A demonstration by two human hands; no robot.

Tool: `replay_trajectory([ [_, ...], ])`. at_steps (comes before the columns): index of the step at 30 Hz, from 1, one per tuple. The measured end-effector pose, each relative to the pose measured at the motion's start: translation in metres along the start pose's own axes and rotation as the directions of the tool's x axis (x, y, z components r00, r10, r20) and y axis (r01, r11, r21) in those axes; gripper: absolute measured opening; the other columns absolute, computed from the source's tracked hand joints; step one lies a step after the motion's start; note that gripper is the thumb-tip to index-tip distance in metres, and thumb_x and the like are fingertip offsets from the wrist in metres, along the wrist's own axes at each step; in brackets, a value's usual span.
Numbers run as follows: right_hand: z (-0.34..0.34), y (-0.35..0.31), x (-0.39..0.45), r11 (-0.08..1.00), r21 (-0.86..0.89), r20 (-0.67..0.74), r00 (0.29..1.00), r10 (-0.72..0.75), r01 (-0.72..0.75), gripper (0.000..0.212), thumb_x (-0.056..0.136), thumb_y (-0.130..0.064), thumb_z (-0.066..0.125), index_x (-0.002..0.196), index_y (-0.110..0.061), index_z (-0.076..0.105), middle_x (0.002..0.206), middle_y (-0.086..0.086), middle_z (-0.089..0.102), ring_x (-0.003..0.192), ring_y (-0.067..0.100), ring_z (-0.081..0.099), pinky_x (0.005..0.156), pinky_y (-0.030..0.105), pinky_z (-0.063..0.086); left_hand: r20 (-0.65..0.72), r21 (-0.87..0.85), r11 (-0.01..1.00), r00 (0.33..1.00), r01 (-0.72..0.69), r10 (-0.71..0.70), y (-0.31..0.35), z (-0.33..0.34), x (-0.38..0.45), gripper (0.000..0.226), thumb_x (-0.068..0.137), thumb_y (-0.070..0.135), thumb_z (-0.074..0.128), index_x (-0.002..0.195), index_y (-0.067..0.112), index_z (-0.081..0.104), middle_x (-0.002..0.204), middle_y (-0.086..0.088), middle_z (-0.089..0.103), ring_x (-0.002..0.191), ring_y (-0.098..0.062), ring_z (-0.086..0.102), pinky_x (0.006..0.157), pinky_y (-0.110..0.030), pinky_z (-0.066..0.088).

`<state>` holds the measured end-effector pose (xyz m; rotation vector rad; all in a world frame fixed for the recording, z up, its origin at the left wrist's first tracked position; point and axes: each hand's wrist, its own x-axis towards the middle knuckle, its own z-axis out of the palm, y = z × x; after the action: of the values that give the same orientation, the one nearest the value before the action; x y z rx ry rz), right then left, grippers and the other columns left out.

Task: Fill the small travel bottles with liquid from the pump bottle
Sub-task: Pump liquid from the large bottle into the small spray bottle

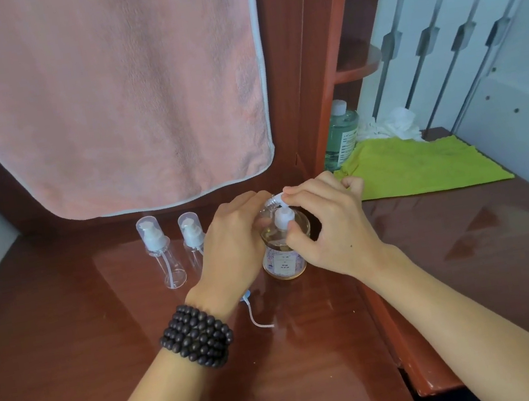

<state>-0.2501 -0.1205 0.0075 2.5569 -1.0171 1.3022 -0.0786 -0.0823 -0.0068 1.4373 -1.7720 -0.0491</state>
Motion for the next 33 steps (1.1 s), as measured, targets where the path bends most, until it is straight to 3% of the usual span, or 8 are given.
replay_trajectory([
  [5, 0.001, 0.003, -0.005, 1.0, 0.003, 0.058, 0.998, 0.014, -0.014, 0.029, 0.071, -0.032, 0.06, 0.092, -0.017, 0.075, 0.103, -0.012, 0.071, 0.088, 0.014, 0.061, 0.075, 0.044, 0.032, -0.018, 0.016, 1.0, 1.0, 0.023, -0.022, -0.001, 0.007, -0.004, 0.035, 0.088, 0.025, 0.037, 0.114, 0.027, 0.061, 0.104, 0.005, 0.068, 0.093, -0.03, 0.064, 0.078, -0.049, 0.053],
  [15, -0.005, 0.002, -0.005, 0.998, 0.033, 0.009, 0.999, 0.049, -0.049, 0.027, 0.073, -0.027, 0.061, 0.094, -0.019, 0.076, 0.107, -0.013, 0.071, 0.095, 0.01, 0.062, 0.08, 0.039, 0.027, 0.02, 0.049, 0.999, 1.0, -0.001, 0.0, 0.004, 0.001, 0.003, 0.033, 0.086, 0.013, 0.048, 0.112, 0.025, 0.064, 0.098, 0.01, 0.065, 0.088, -0.025, 0.061, 0.075, -0.048, 0.052],
  [21, -0.003, 0.009, -0.008, 0.998, 0.027, 0.018, 0.999, 0.047, -0.048, 0.028, 0.07, -0.019, 0.063, 0.095, -0.021, 0.075, 0.109, -0.015, 0.071, 0.095, 0.009, 0.061, 0.079, 0.042, 0.03, -0.006, 0.08, 0.996, 1.0, 0.027, -0.027, 0.007, 0.006, -0.001, 0.035, 0.089, 0.003, 0.057, 0.118, 0.022, 0.065, 0.102, 0.006, 0.067, 0.087, -0.029, 0.061, 0.072, -0.049, 0.054],
  [27, 0.005, 0.005, -0.003, 0.997, 0.025, 0.055, 0.996, 0.066, -0.068, 0.022, 0.069, -0.021, 0.065, 0.089, -0.021, 0.075, 0.101, -0.014, 0.071, 0.091, 0.01, 0.061, 0.079, 0.043, 0.031, 0.015, 0.043, 0.999, 1.0, 0.019, -0.02, 0.001, 0.005, -0.003, 0.039, 0.088, 0.023, 0.037, 0.111, 0.016, 0.067, 0.096, 0.003, 0.067, 0.084, -0.029, 0.063, 0.076, -0.048, 0.051],
  [33, -0.001, 0.005, -0.003, 0.999, 0.03, 0.039, 0.998, 0.04, -0.041, 0.027, 0.076, -0.029, 0.063, 0.099, -0.02, 0.074, 0.111, -0.014, 0.069, 0.101, 0.008, 0.061, 0.083, 0.044, 0.031, 0.014, 0.024, 1.0, 1.0, -0.005, 0.004, 0.005, -0.002, 0.005, 0.032, 0.086, 0.012, 0.05, 0.111, 0.017, 0.068, 0.098, 0.005, 0.069, 0.086, -0.024, 0.064, 0.081, -0.046, 0.05],
])
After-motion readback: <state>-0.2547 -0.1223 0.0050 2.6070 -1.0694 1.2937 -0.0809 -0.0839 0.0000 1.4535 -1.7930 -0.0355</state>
